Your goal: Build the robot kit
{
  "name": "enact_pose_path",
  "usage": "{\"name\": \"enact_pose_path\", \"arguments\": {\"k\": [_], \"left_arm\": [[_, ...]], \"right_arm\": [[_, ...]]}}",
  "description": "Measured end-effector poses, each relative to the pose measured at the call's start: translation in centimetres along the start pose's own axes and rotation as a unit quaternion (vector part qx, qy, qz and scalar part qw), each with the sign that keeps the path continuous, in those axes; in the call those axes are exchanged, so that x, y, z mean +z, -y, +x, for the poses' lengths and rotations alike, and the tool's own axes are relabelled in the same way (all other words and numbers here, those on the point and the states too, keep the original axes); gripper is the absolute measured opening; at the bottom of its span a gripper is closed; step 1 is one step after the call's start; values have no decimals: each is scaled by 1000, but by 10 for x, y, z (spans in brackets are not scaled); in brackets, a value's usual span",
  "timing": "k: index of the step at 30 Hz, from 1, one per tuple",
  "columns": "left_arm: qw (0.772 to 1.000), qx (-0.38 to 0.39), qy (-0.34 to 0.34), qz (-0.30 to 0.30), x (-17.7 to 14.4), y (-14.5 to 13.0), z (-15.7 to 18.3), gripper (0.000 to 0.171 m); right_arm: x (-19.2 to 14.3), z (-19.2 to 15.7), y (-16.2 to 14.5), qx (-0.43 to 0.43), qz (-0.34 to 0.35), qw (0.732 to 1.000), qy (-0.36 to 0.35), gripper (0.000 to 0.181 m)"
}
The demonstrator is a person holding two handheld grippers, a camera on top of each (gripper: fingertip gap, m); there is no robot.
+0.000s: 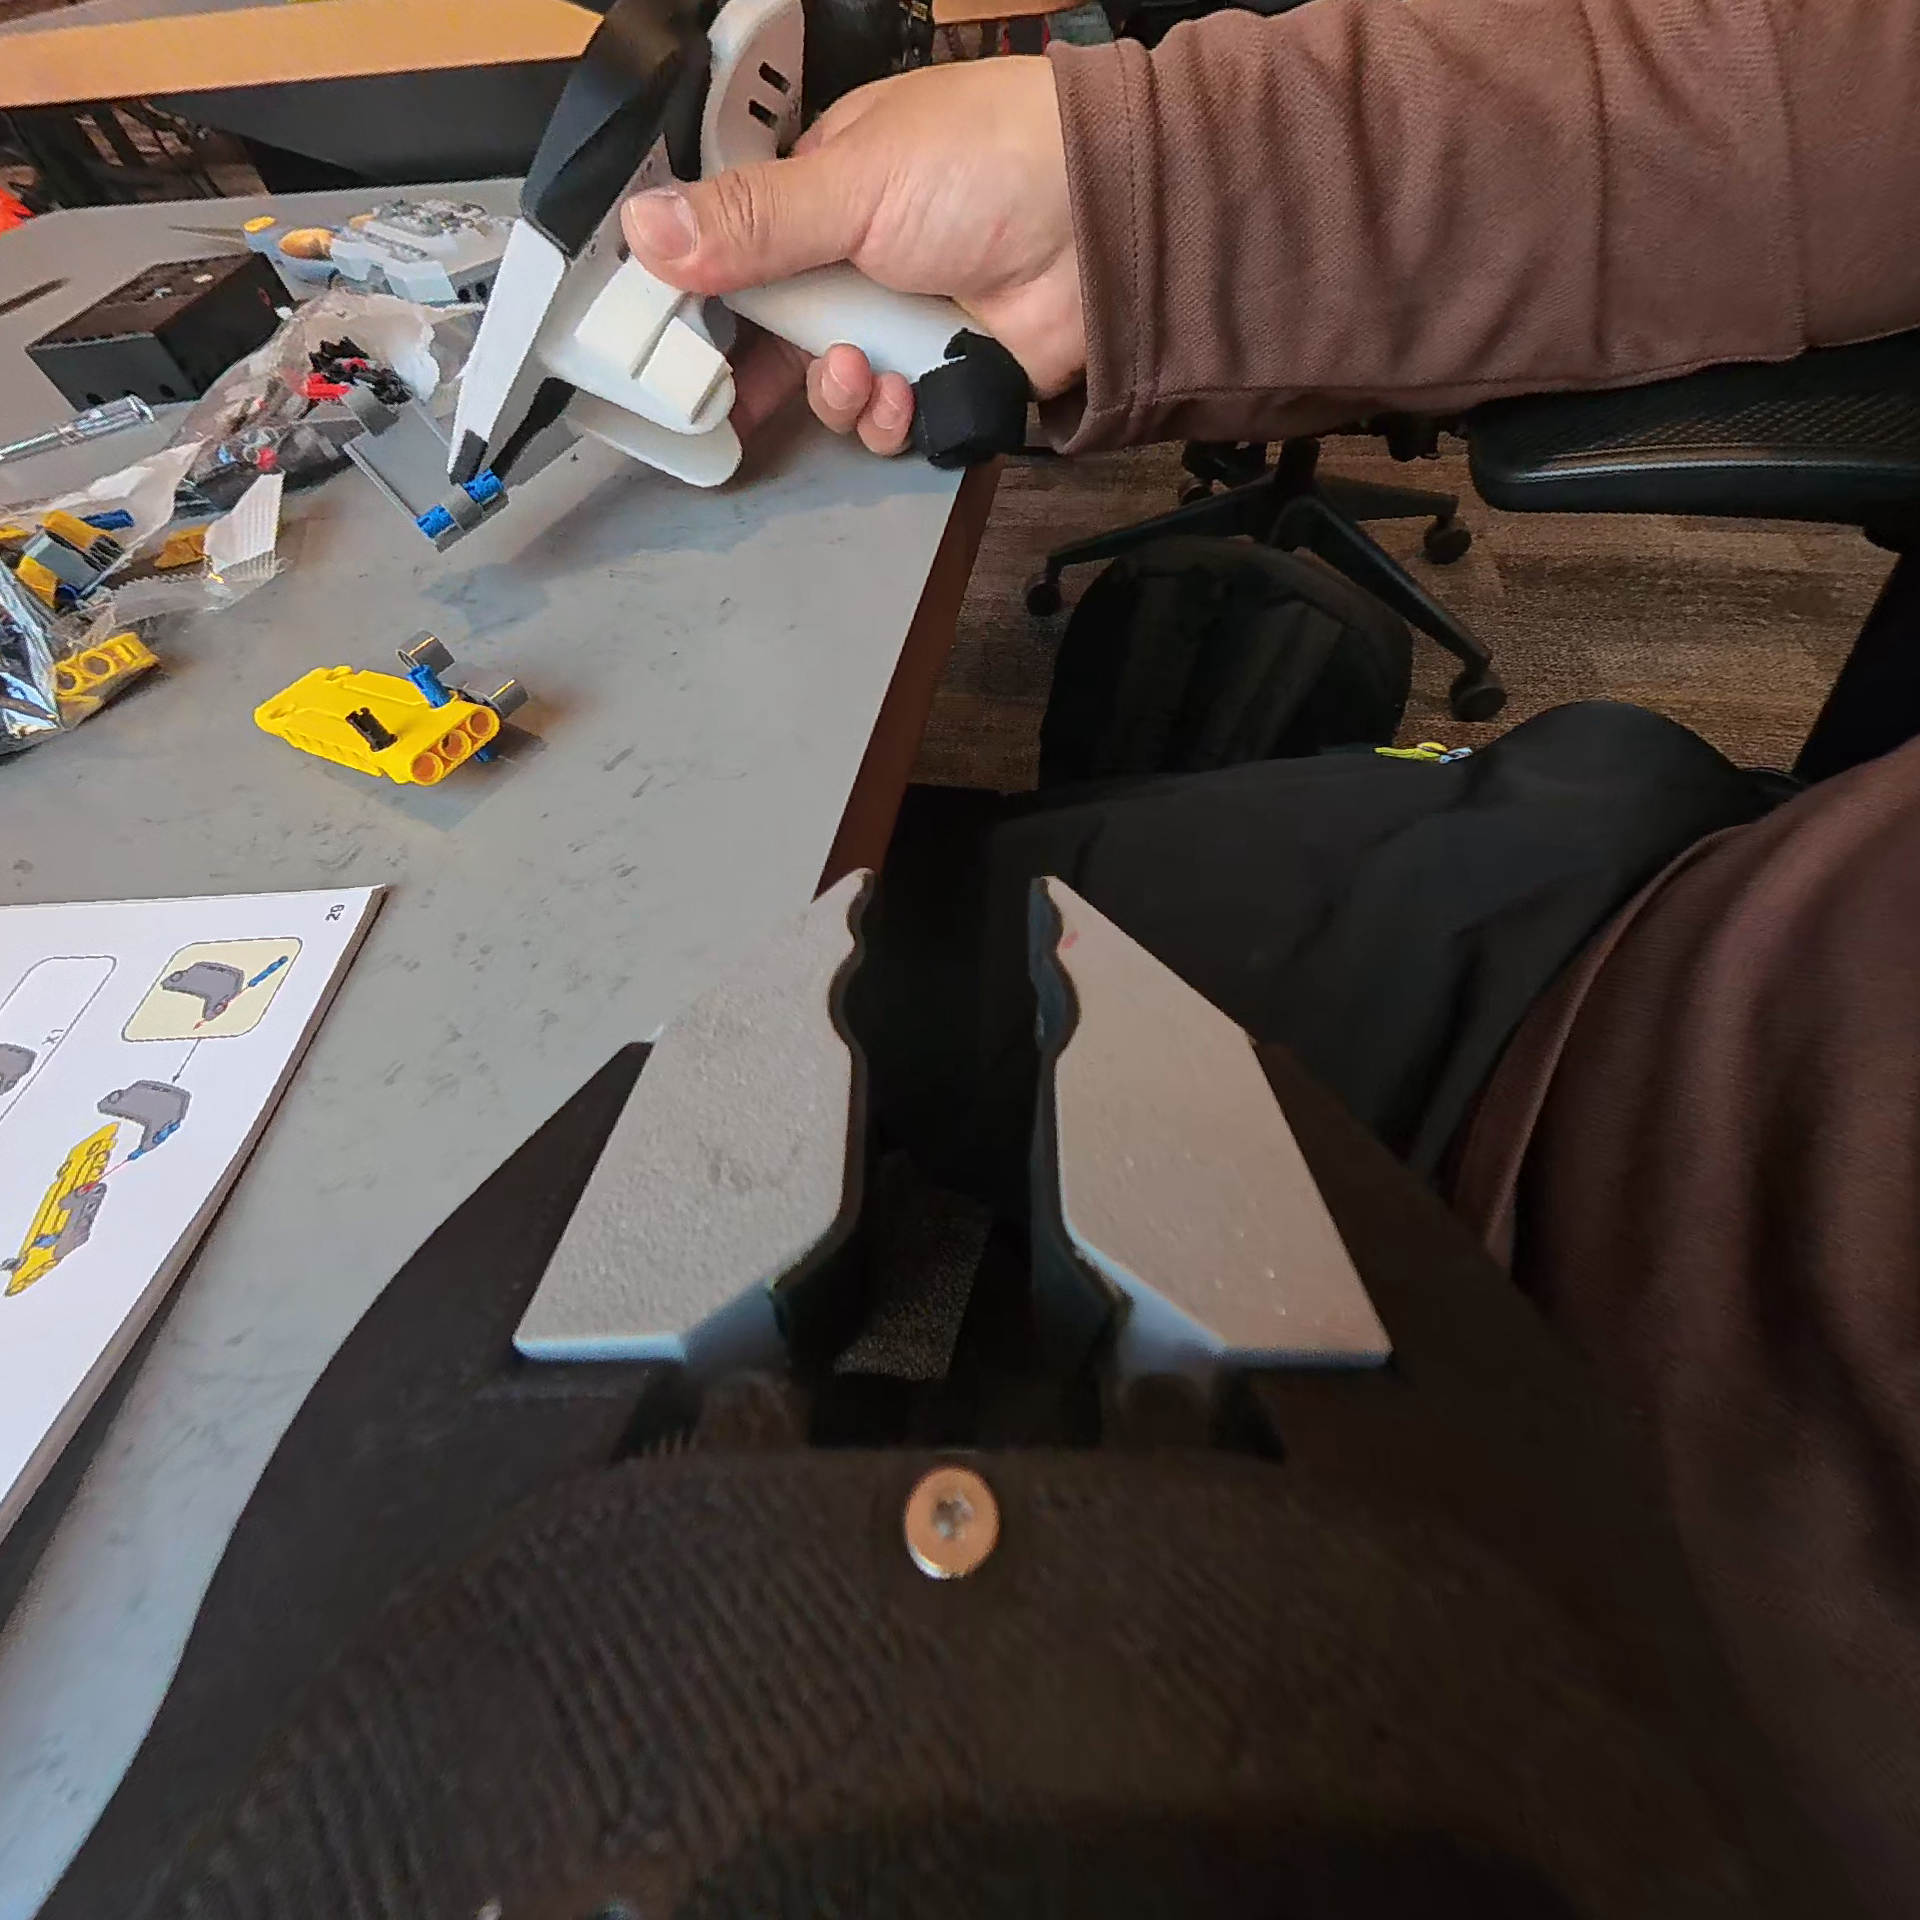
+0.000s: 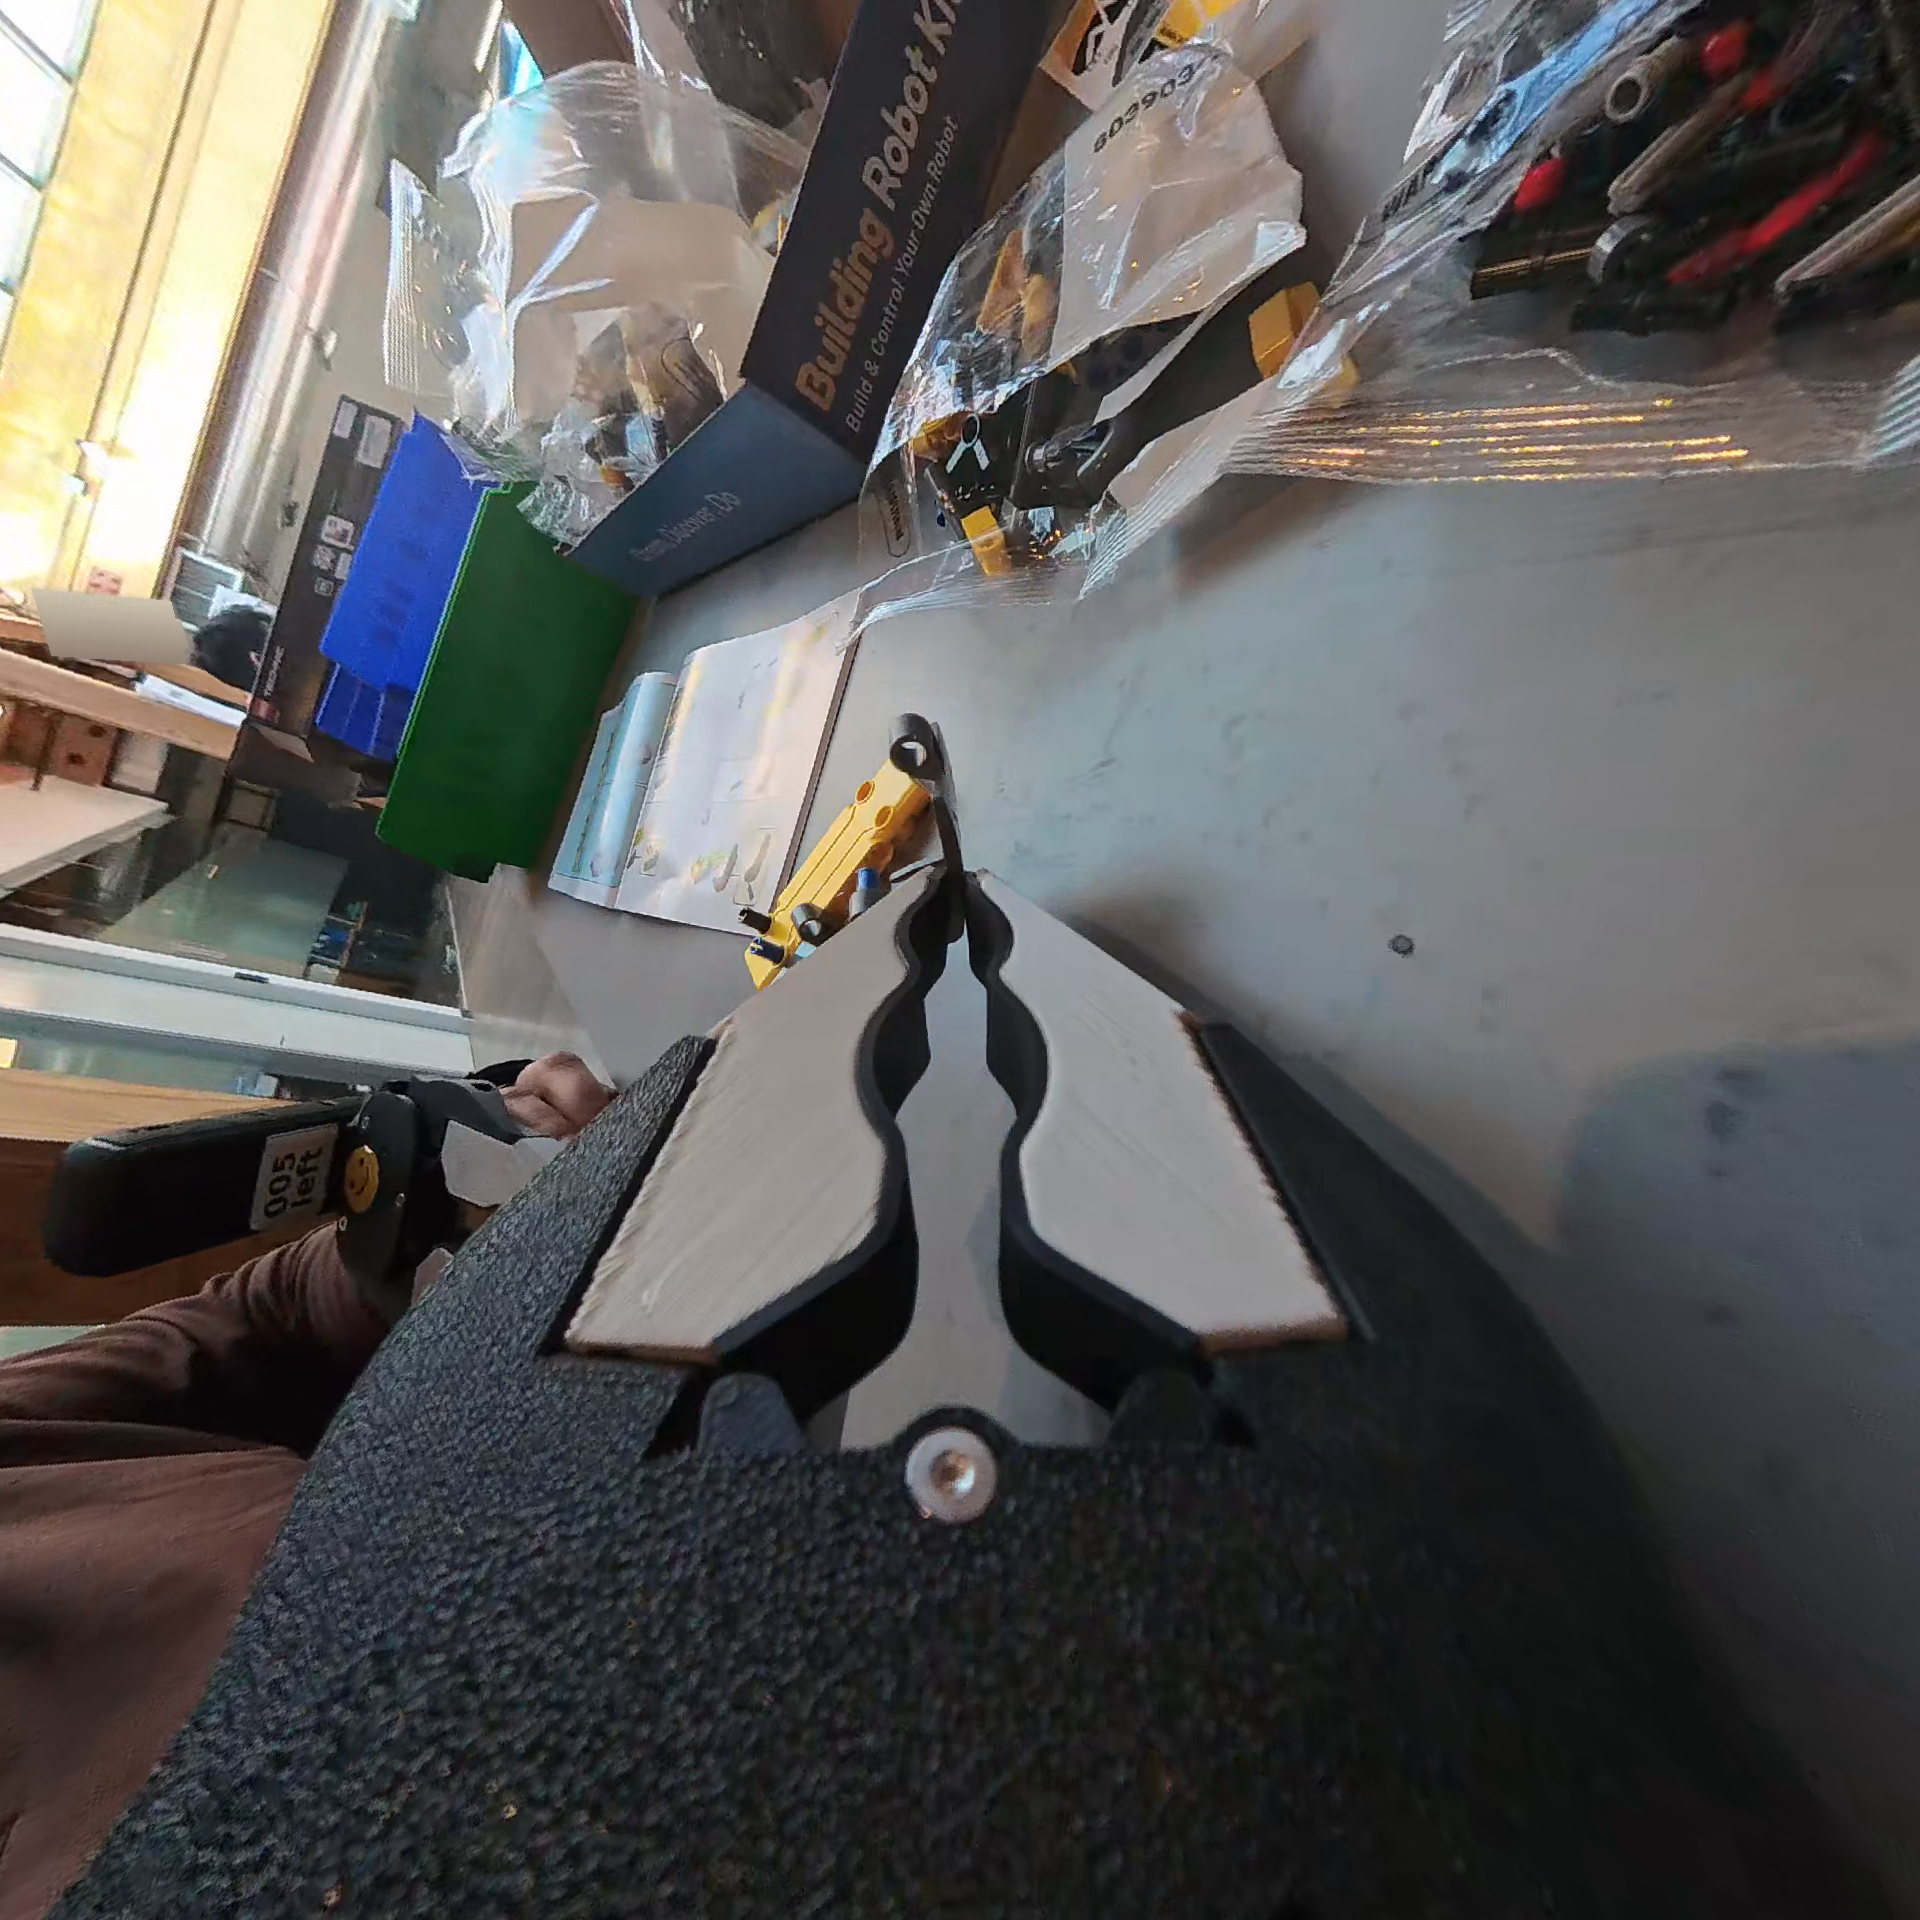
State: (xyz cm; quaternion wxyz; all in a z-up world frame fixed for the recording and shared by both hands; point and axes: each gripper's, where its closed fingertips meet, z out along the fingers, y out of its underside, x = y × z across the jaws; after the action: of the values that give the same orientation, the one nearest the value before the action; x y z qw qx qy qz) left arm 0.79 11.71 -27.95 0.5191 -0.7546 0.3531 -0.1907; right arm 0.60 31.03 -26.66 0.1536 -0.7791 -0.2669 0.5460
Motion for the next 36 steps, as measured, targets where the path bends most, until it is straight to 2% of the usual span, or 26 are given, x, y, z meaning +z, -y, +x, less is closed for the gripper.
{"name": "enact_pose_path", "arguments": {"k": [29,36], "left_arm": [[1000,4,1,-19,4,-7,1,26],[999,-12,12,-33,5,-10,-5,24]], "right_arm": [[4,-7,-8,-17,-23,999,15,2],[1,-24,-9,-82,-16,996,40,2]]}}
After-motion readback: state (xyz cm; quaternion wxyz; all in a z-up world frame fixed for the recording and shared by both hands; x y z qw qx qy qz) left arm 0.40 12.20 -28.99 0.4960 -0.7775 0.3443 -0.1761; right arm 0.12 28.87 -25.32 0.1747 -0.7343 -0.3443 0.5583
